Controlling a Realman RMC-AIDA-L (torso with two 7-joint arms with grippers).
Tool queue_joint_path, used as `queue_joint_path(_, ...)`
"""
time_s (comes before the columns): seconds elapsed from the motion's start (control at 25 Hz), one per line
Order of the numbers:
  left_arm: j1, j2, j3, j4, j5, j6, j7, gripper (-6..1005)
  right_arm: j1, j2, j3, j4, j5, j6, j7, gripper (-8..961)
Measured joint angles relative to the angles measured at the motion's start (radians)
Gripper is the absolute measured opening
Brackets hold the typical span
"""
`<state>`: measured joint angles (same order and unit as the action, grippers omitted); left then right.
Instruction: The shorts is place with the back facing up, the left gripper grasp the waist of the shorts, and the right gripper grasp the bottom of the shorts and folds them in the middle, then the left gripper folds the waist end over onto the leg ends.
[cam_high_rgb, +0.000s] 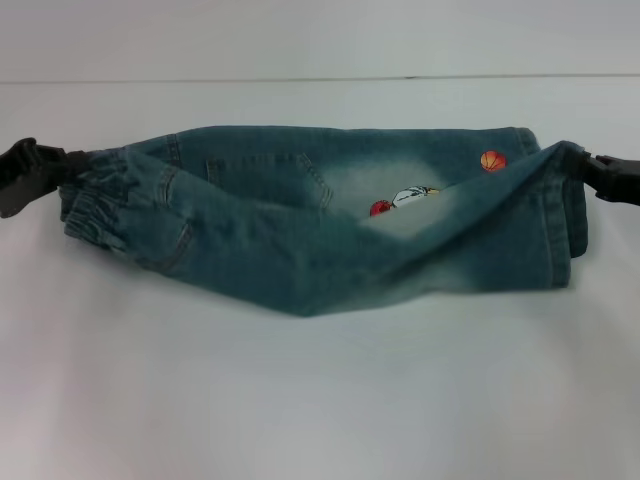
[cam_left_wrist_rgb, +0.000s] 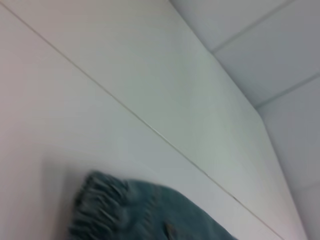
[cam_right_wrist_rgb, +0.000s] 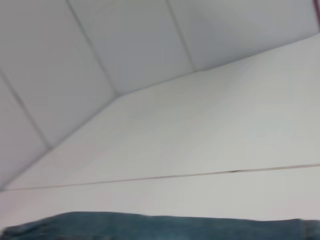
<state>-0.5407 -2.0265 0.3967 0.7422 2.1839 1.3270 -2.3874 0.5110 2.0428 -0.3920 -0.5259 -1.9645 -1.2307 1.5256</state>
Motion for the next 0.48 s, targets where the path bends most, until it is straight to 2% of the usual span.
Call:
queue_joint_path(0.12, 0.007, -0.009, 0.0, -0.027, -0.023, -0.074, 0.038, 121, 0.005, 0.015, 0.0, 0.015, 0.038, 0.084, -0.05, 10)
queue_joint_path(0.28, 0.019, -0.015, -0.002, -0.073, -0.089, -0.173, 0.102, 126, 0.013, 0.018, -0.003, 0.042, 0.089, 0.145, -0.089, 11)
queue_joint_path(0.48, 0.021, -0.018, -0.002, -0.094, -0.124, -0.221, 0.131, 132, 0.037, 0.028, -0.003, 0.042, 0.105, 0.211, -0.103, 13)
